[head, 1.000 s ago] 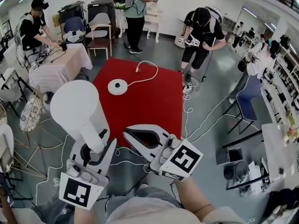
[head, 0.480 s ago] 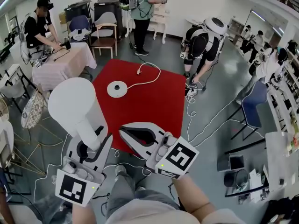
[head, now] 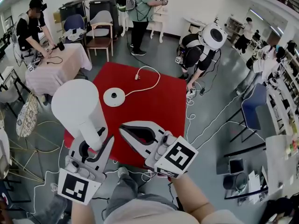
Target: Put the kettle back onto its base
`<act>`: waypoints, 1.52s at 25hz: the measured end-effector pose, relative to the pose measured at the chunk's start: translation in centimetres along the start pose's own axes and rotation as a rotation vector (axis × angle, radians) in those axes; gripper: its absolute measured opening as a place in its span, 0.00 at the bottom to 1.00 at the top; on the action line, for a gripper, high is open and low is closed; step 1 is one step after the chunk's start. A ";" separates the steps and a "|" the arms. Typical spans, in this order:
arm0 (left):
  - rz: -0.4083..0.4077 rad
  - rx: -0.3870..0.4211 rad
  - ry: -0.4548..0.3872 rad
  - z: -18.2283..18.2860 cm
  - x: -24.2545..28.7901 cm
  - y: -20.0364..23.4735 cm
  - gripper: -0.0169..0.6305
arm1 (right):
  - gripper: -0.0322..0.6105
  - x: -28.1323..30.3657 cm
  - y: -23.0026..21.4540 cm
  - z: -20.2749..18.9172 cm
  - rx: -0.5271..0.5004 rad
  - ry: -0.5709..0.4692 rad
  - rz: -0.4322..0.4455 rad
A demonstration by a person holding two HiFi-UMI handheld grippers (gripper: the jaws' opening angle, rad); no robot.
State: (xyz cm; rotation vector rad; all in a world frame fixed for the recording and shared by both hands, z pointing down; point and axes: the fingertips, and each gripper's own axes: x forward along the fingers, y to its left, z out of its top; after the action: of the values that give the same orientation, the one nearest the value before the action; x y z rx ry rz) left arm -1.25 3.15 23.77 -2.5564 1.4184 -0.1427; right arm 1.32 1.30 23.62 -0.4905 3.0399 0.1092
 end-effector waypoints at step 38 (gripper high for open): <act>-0.235 -0.146 0.009 -17.2 22.6 11.9 0.18 | 0.06 7.3 -20.2 -14.0 0.115 0.153 -0.171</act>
State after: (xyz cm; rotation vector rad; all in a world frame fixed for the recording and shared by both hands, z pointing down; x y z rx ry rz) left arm -2.26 -24.50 37.27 -2.8404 1.1663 -0.0909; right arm 0.14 -21.23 35.81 -0.7788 3.1096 -0.1156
